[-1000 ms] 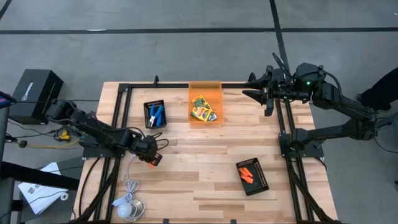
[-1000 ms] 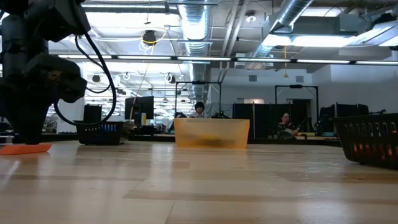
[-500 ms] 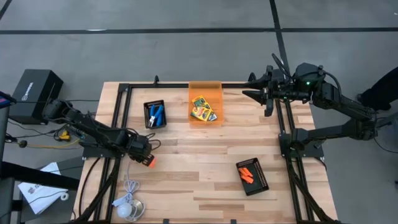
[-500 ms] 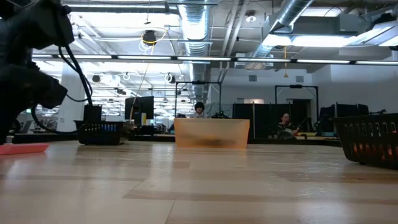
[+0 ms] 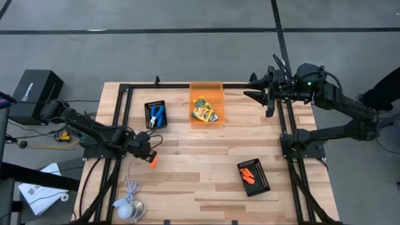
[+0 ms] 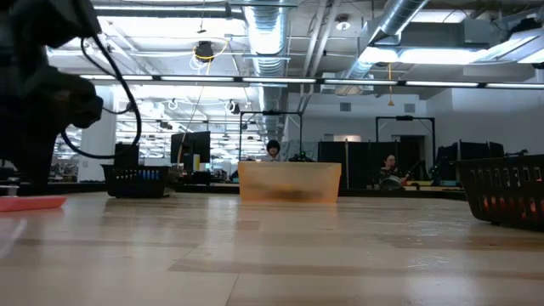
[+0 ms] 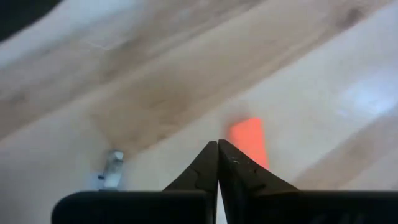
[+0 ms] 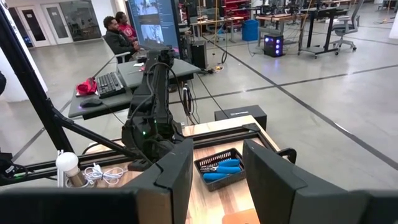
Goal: Pick & Place School Supplies
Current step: Put the orange eraser into the bottom black bin
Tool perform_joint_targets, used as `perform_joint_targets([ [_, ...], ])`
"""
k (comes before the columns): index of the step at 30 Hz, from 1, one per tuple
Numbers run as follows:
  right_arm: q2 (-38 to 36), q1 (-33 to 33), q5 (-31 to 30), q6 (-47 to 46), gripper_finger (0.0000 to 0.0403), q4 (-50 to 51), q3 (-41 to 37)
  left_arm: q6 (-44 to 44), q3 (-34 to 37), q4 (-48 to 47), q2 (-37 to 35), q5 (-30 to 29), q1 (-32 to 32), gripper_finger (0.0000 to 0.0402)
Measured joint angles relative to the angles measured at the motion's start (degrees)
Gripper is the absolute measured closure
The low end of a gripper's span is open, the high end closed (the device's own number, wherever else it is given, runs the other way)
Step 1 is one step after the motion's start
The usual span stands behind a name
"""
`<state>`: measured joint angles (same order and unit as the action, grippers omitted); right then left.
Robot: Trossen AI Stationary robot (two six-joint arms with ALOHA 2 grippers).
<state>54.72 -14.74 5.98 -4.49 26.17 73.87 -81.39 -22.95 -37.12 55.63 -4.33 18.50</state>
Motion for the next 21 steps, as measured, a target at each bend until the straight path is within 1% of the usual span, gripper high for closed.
perform_joint_targets([
  [2, 0.0, -0.1, 0.0, 0.0, 0.0271, 0.0, 0.0, 0.0, 0.7, 0.6, 0.0, -0.2, 0.0, 0.0401],
  [5, 0.1, -0.1, 0.0, 0.0, 0.0271, 0.0, 0.0, 0.1, 2.3, 4.7, 1.0, 0.2, 0.0, 0.0401],
  [8, 0.6, -0.1, 0.0, 0.0, 0.0271, 0.0, 0.0, -0.1, 4.2, 11.8, 2.1, 0.2, 0.0, 0.0401],
  [10, 0.8, -0.1, 0.0, 0.0, 0.0271, 0.0, 0.0, -0.2, 4.8, 14.9, 3.1, 0.2, 0.0, 0.0401],
  [16, 1.9, -0.1, 0.0, 0.0, 0.0271, -0.2, 0.0, 0.1, 4.9, 15.2, 5.5, 1.8, 0.1, 0.0402],
  [21, 2.3, -0.3, 0.0, 0.0, 0.0271, -0.2, 0.0, 0.1, 4.8, 14.7, 5.1, 2.8, 0.2, 0.0401],
])
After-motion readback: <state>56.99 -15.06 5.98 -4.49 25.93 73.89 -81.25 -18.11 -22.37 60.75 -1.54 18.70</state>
